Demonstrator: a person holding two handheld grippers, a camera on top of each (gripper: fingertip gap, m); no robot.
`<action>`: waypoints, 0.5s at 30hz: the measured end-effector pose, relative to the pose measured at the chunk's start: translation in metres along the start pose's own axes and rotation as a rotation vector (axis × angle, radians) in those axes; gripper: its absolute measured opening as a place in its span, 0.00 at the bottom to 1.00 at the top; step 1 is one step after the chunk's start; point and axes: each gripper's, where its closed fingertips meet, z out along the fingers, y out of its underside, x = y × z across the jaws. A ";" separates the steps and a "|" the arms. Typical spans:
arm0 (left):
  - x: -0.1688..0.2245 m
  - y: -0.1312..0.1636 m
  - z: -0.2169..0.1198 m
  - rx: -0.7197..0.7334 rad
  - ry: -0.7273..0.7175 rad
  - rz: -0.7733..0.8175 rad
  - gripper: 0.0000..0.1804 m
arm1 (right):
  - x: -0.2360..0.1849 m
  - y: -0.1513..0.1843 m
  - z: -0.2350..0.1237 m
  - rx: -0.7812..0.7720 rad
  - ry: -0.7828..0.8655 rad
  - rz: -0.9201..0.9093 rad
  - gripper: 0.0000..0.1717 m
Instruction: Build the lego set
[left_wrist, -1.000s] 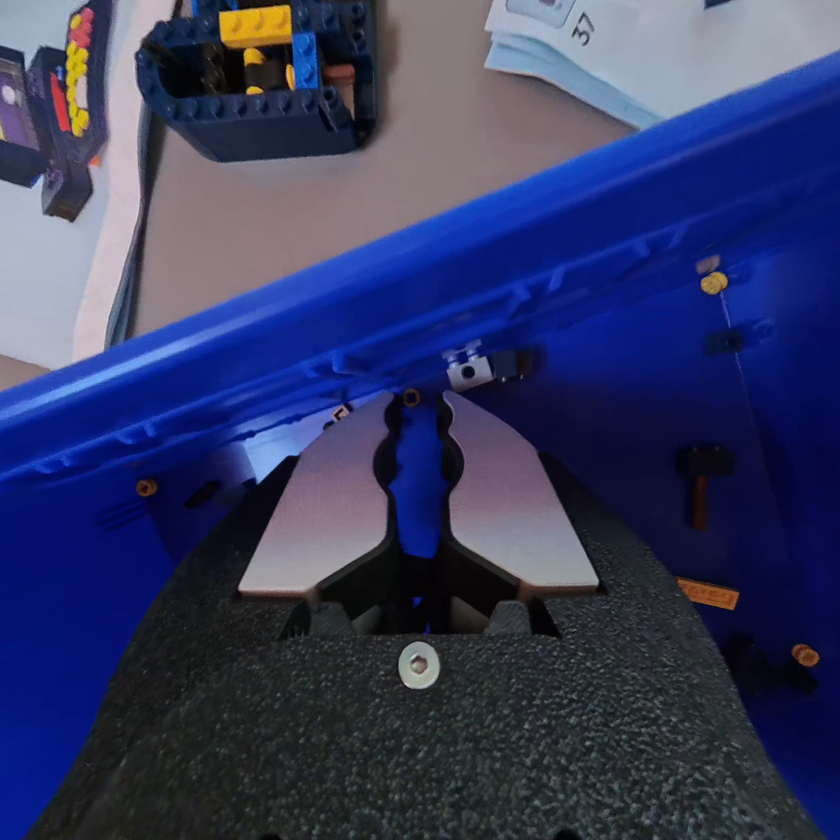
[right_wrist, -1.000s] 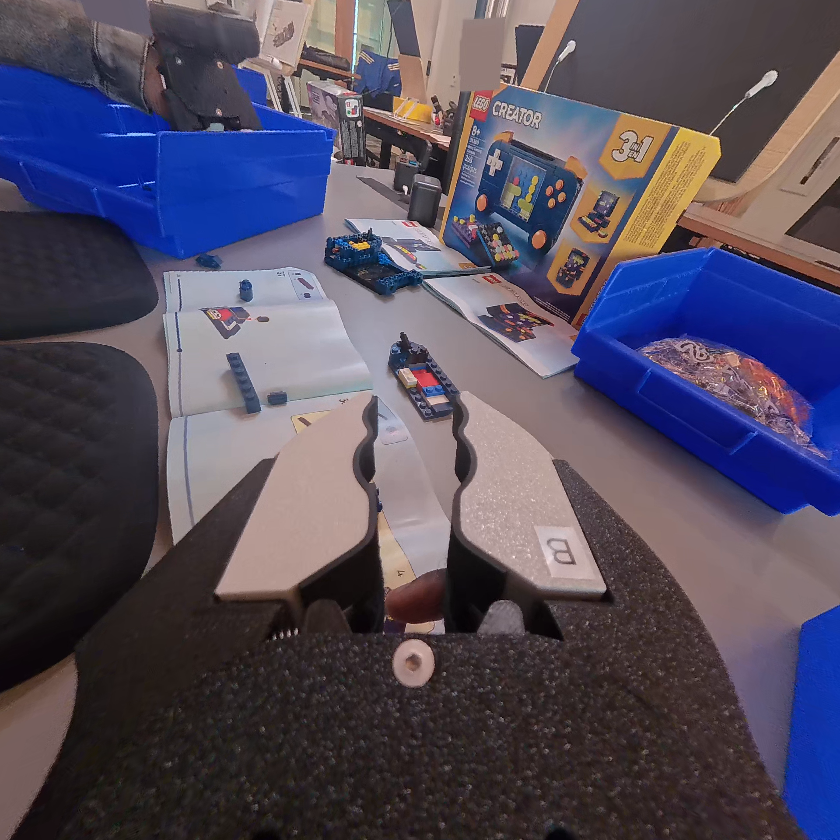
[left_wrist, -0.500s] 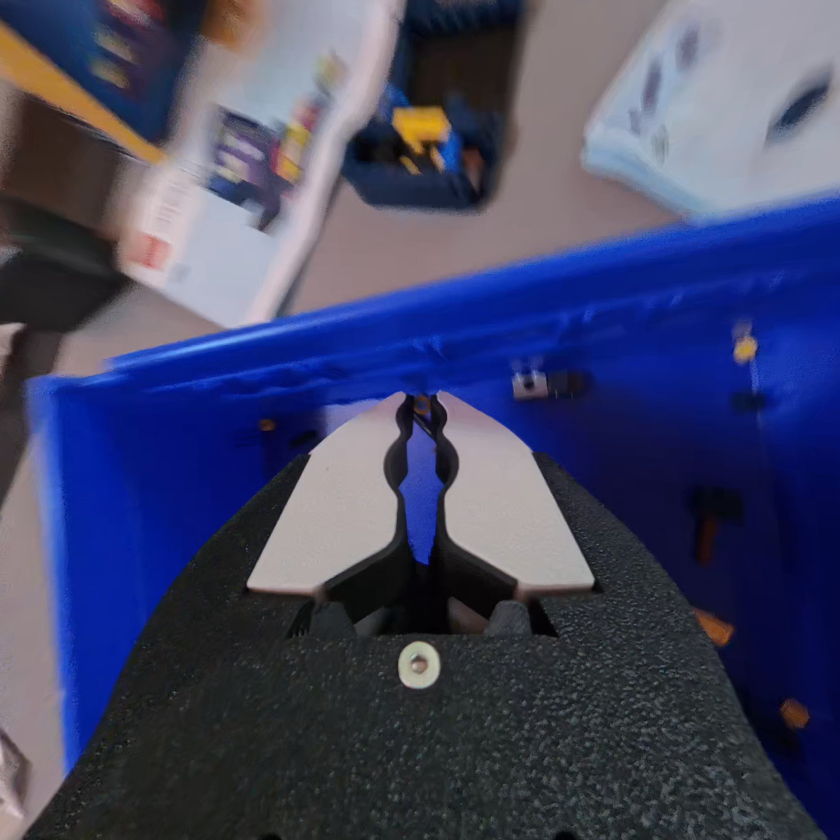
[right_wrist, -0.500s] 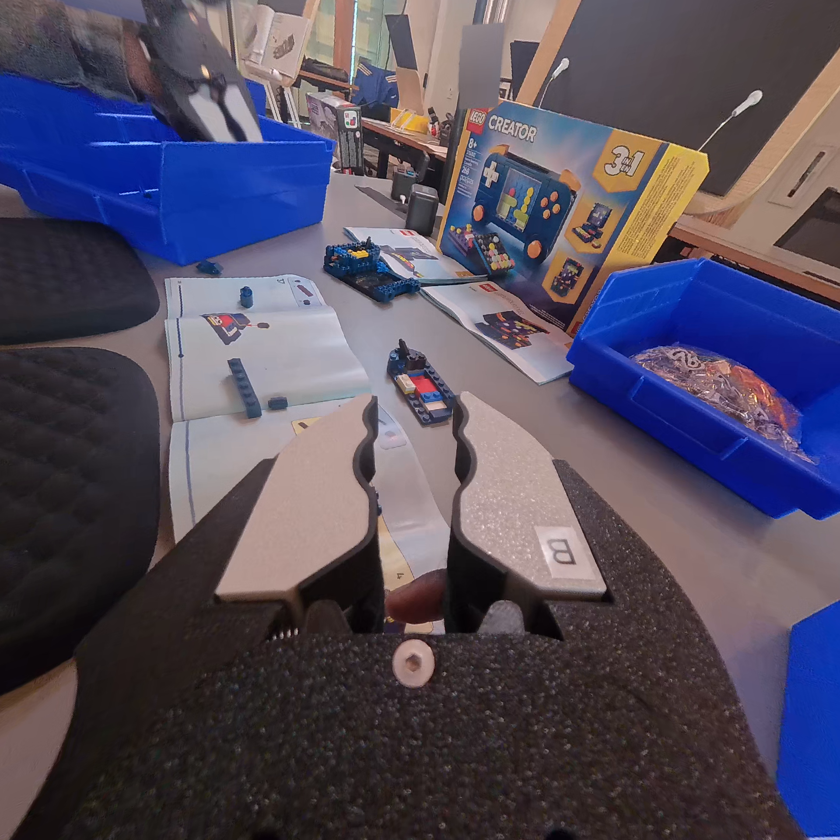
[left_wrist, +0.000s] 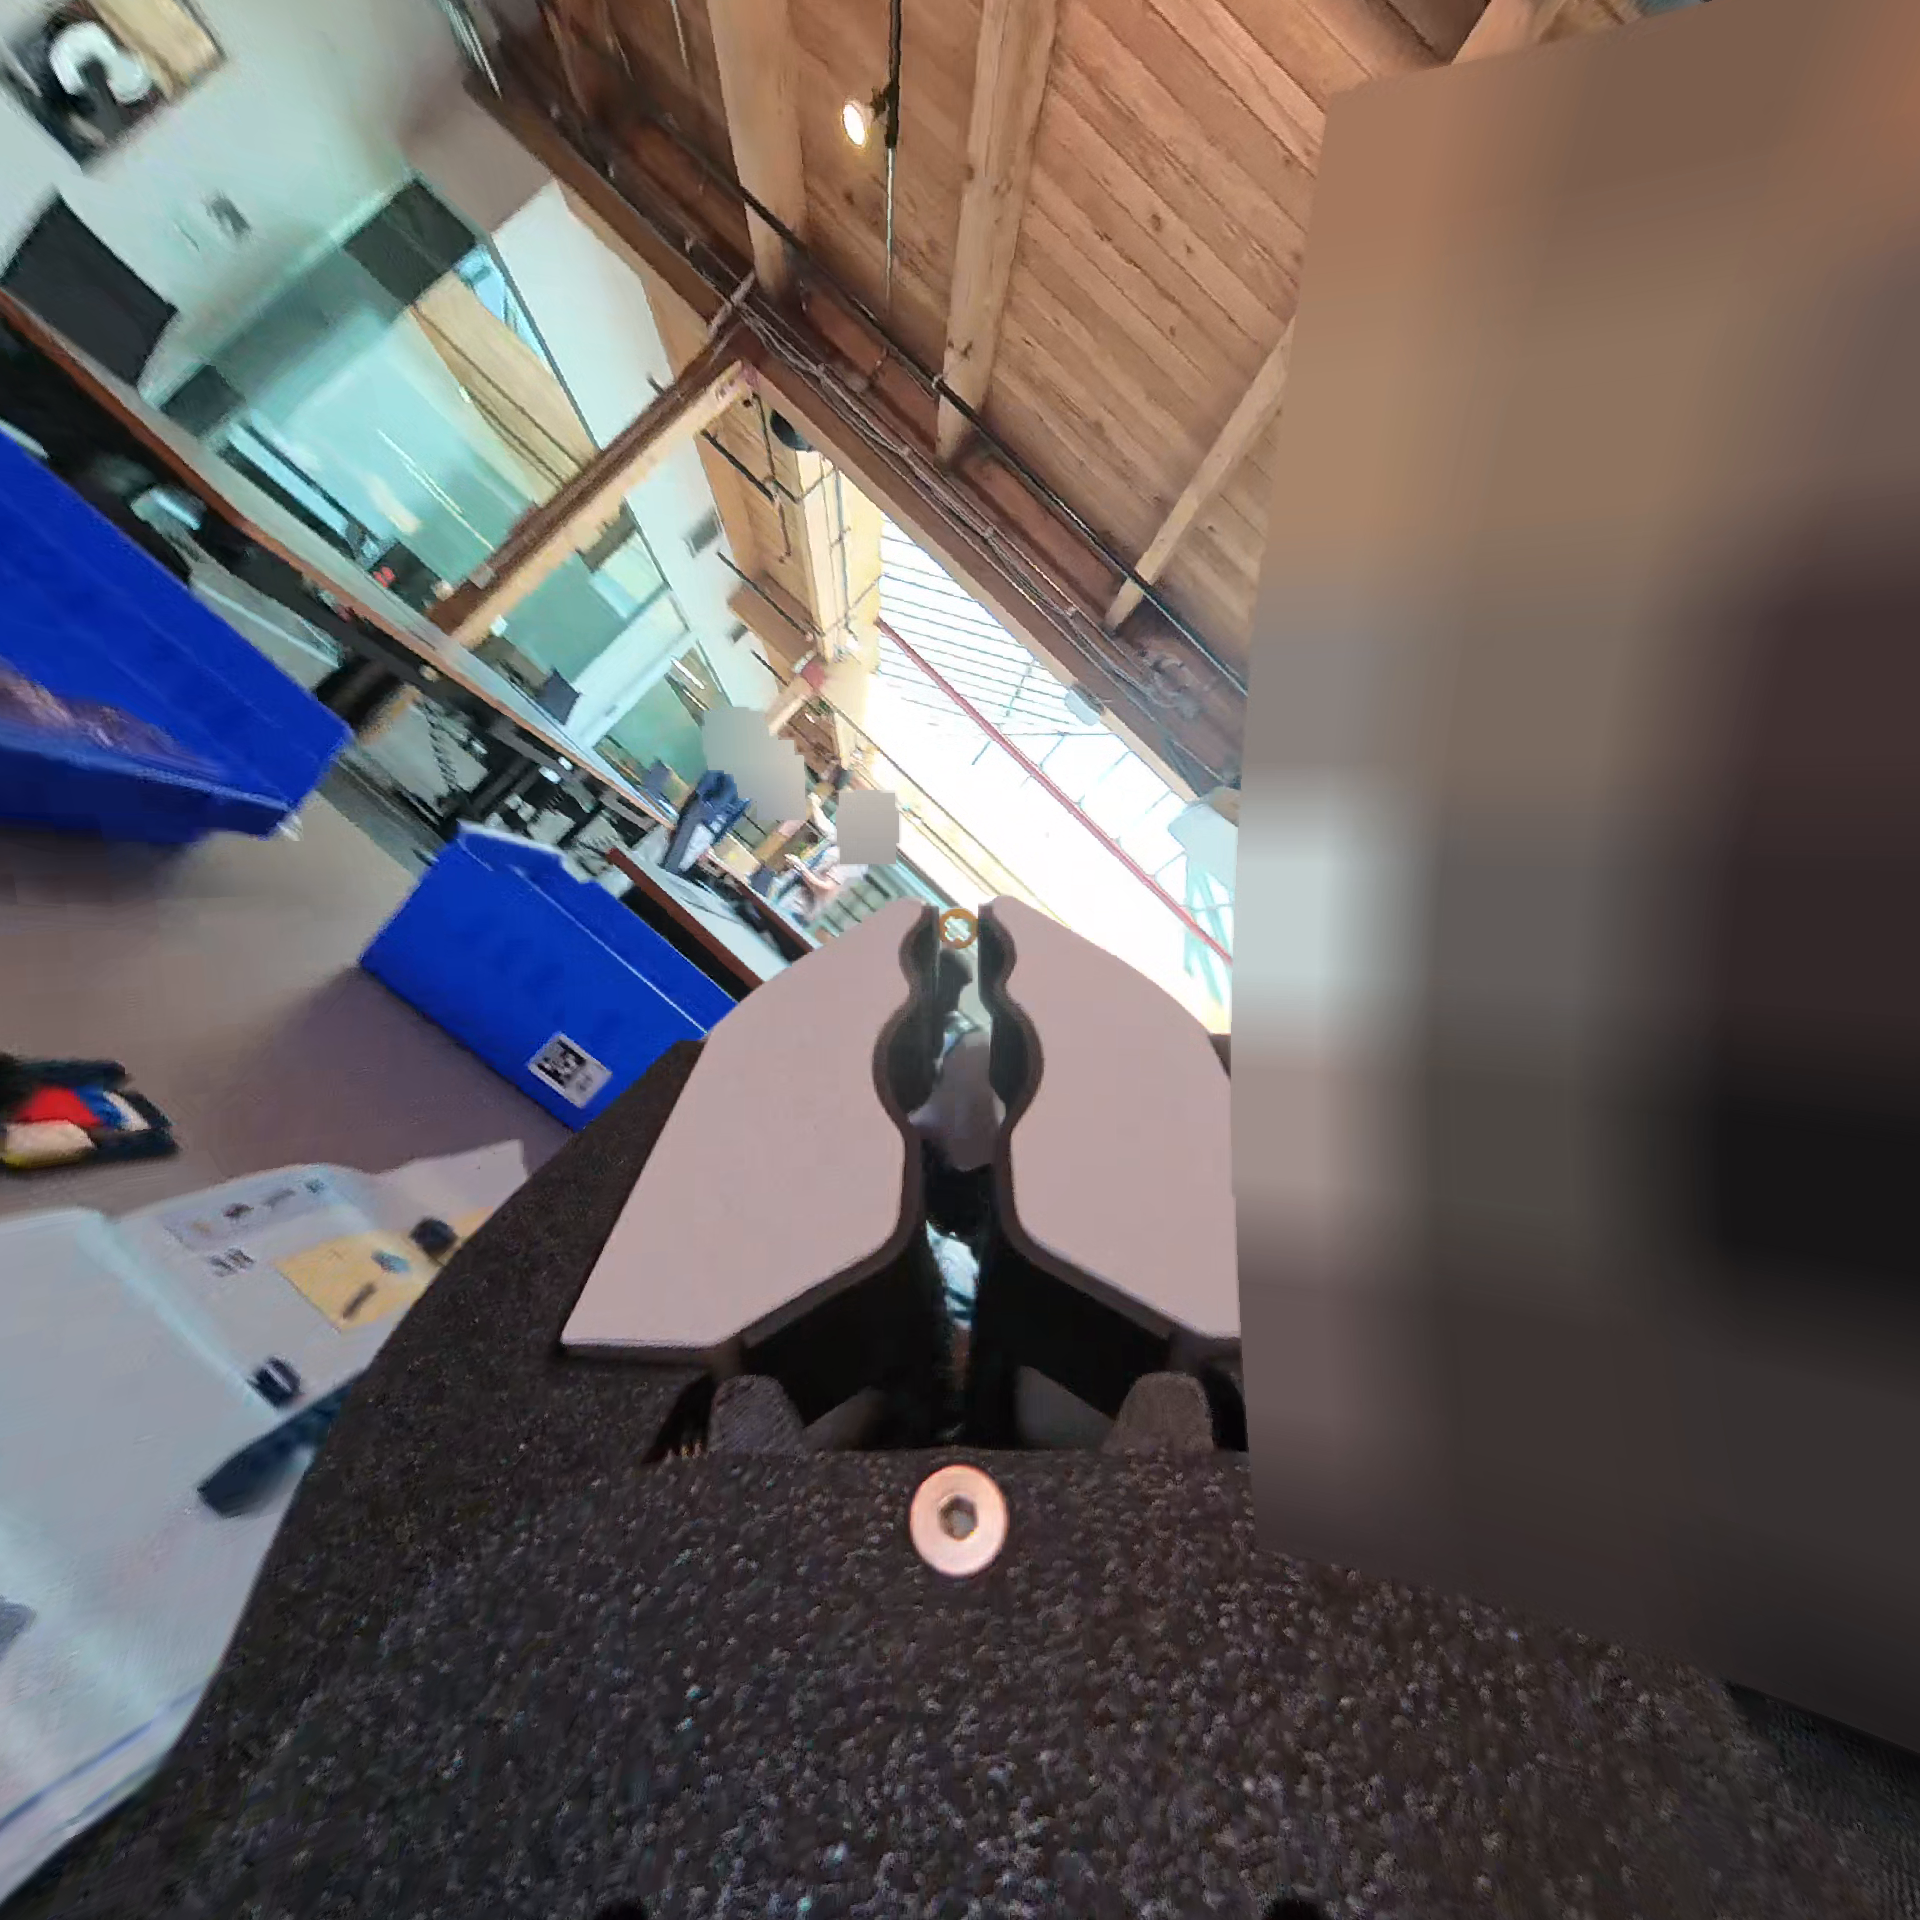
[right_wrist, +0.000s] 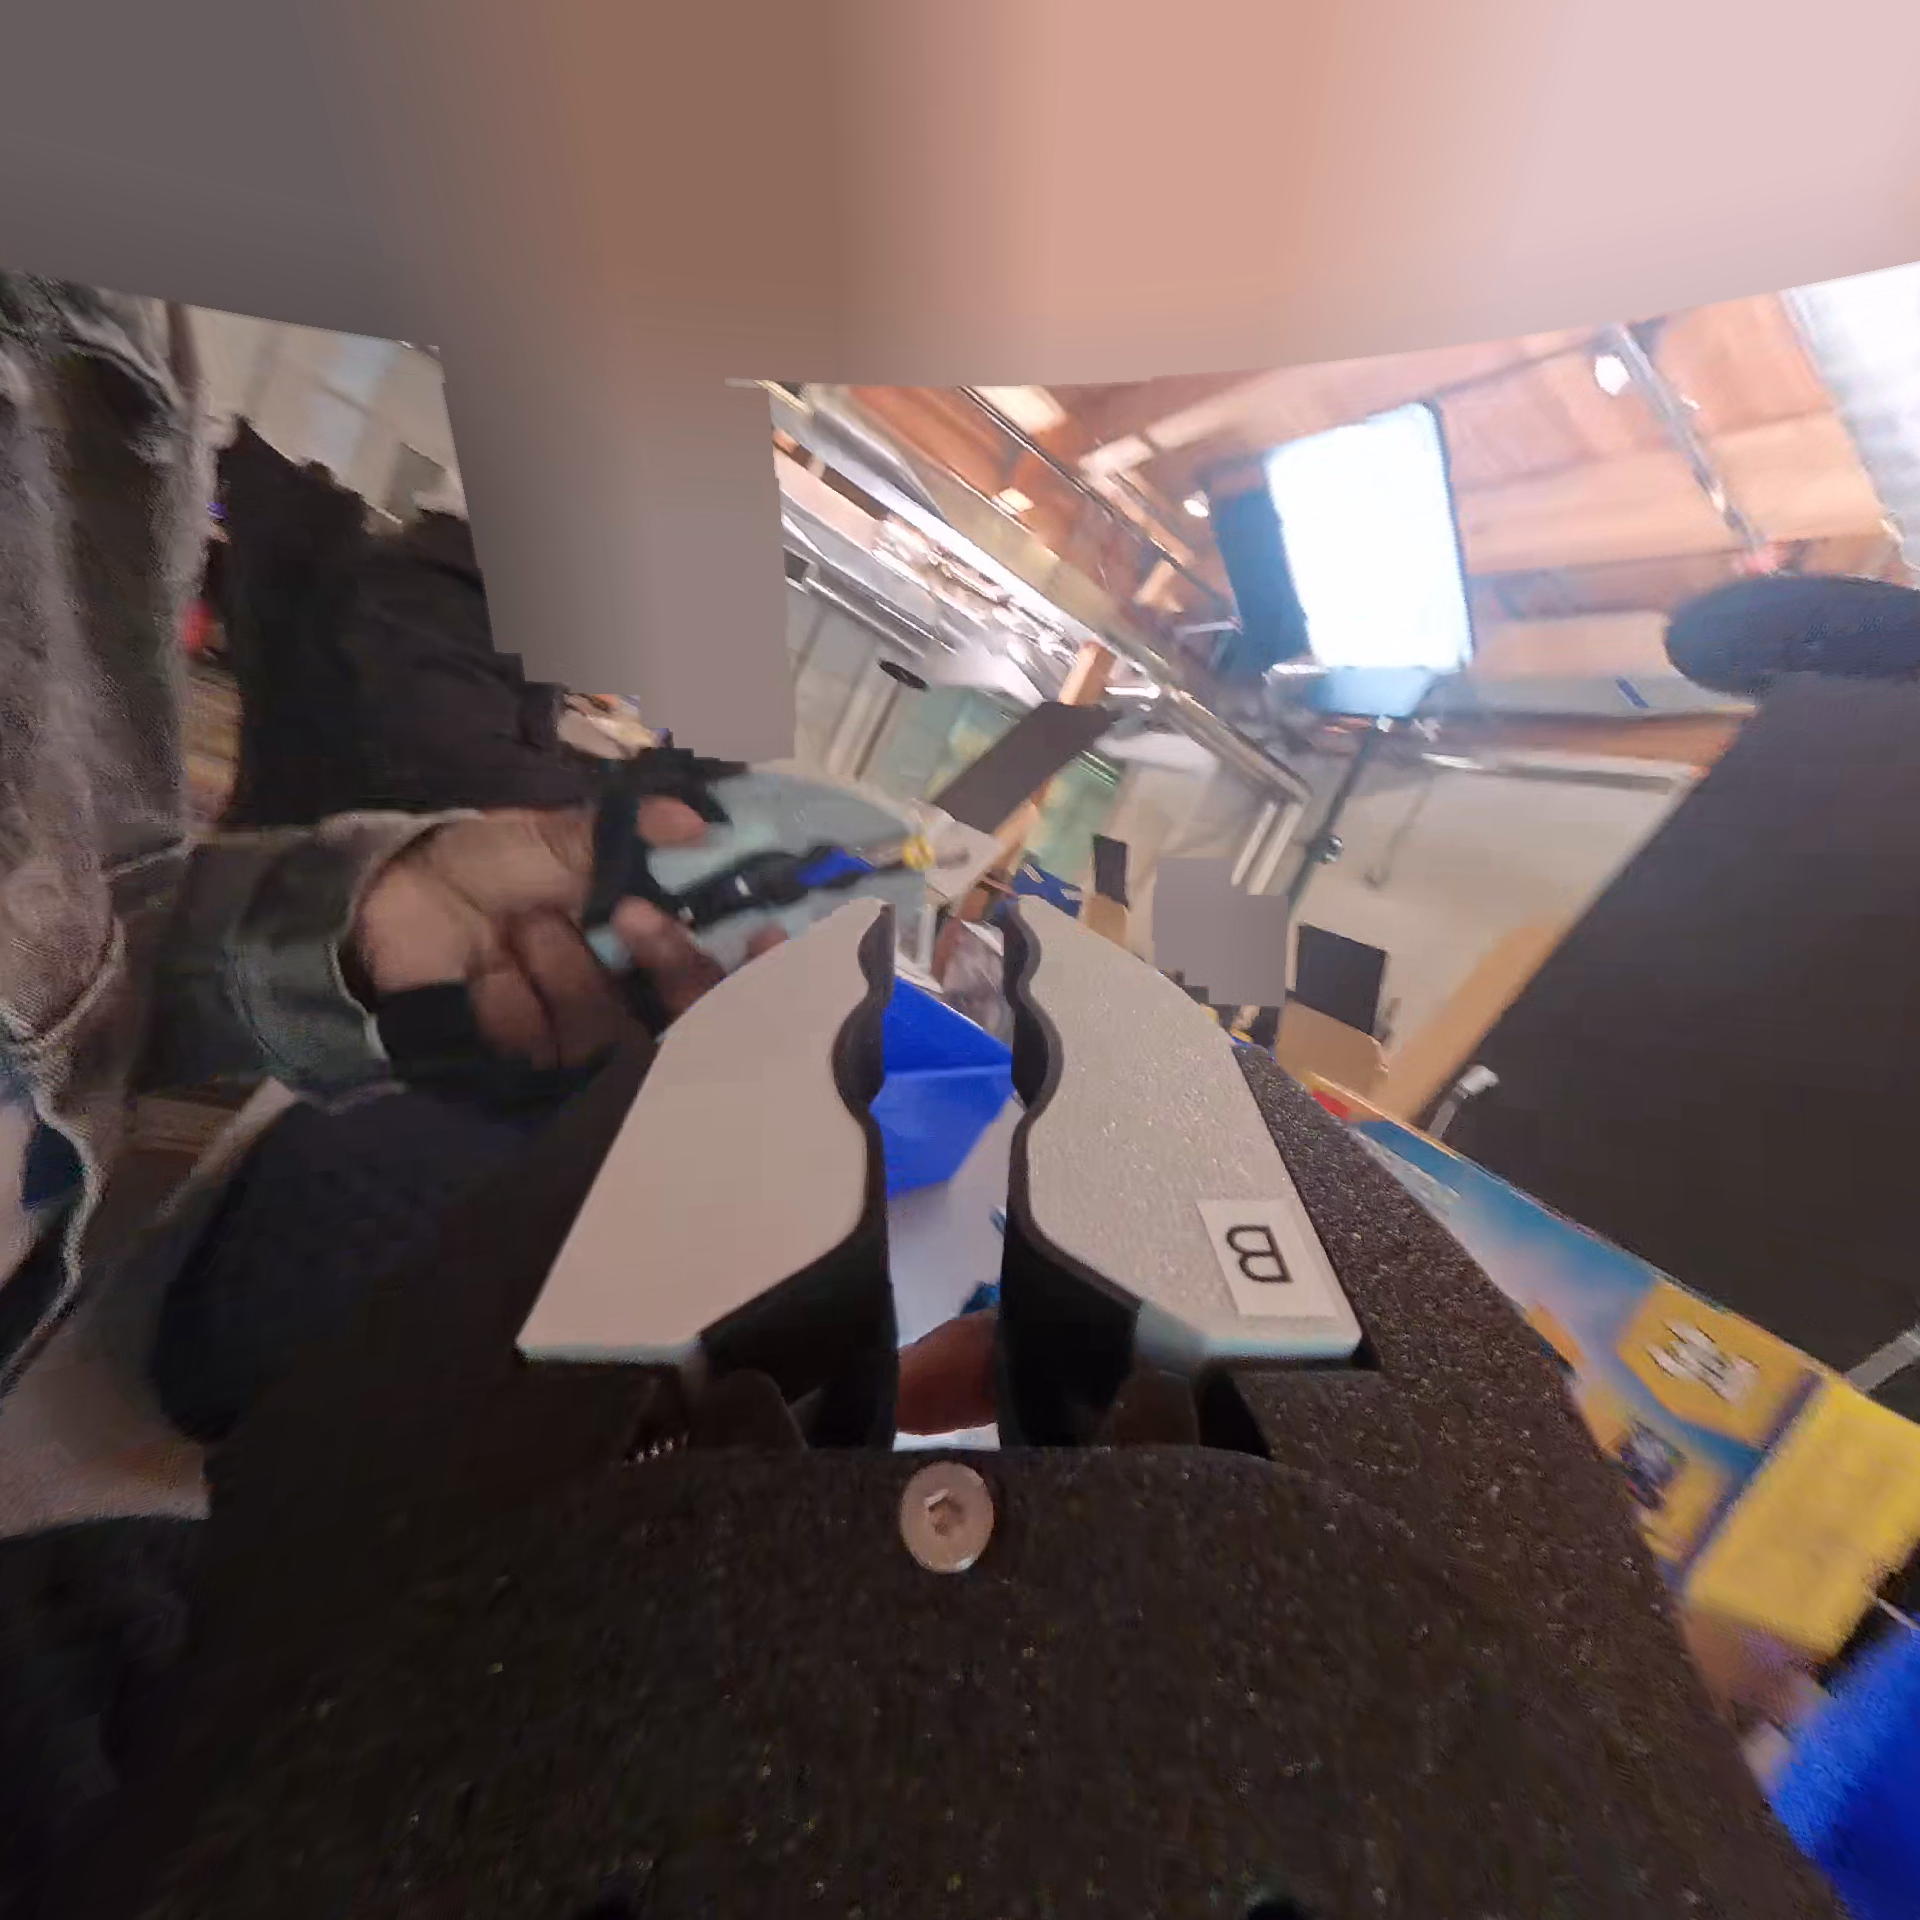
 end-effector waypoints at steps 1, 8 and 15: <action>-0.001 0.008 0.003 -0.023 0.014 -0.036 0.03 | -0.005 -0.001 0.005 0.008 -0.031 0.008 0.11; -0.007 0.038 0.008 -0.134 0.012 -0.075 0.03 | -0.019 0.011 0.013 -0.044 -0.106 0.013 0.08; -0.010 0.044 0.006 -0.160 0.016 -0.102 0.03 | -0.024 0.023 0.015 -0.097 -0.126 -0.020 0.04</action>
